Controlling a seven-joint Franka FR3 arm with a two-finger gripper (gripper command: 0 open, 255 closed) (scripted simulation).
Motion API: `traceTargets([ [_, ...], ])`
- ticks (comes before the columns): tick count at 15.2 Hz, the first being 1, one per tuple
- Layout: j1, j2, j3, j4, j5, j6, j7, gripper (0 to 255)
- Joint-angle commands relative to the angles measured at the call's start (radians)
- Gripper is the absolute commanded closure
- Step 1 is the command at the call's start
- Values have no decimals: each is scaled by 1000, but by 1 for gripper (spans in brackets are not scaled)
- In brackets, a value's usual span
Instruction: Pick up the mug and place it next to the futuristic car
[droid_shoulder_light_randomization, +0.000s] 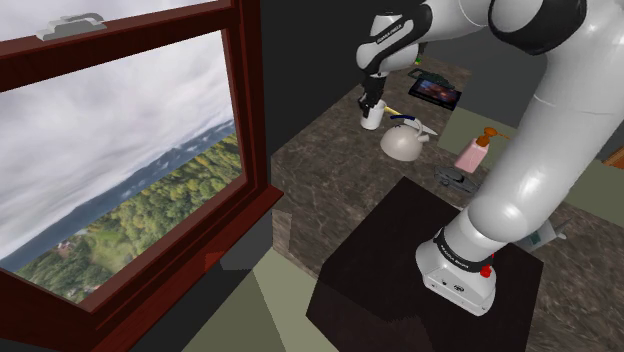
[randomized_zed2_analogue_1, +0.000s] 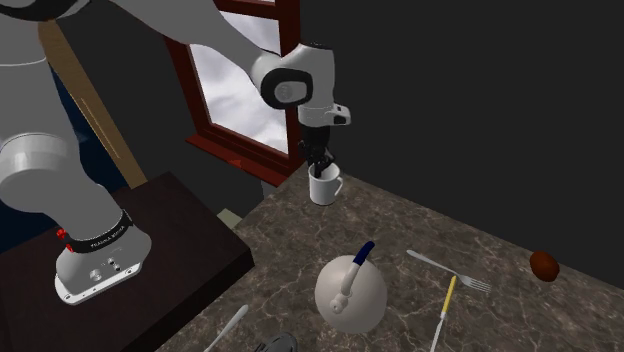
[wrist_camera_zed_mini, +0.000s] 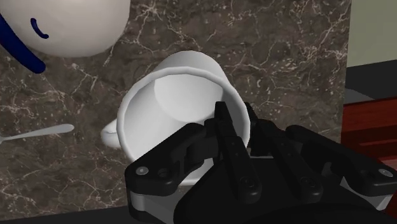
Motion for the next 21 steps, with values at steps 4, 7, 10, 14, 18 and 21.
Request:
traceTargets([
  [4,-42,-127,-48,-175,-44,58,-63,255],
  [7,-71,-192,-80,-258,-76,83,-101,255],
  [10,-105,-254,-115,-333,-112,103,-141,255],
  [14,-158,-330,-165,-416,-167,122,-200,255],
  [18,-218,-397,-221,-482,-226,134,-266,255],
  [21,-265,-438,-264,-517,-267,139,-321,255],
])
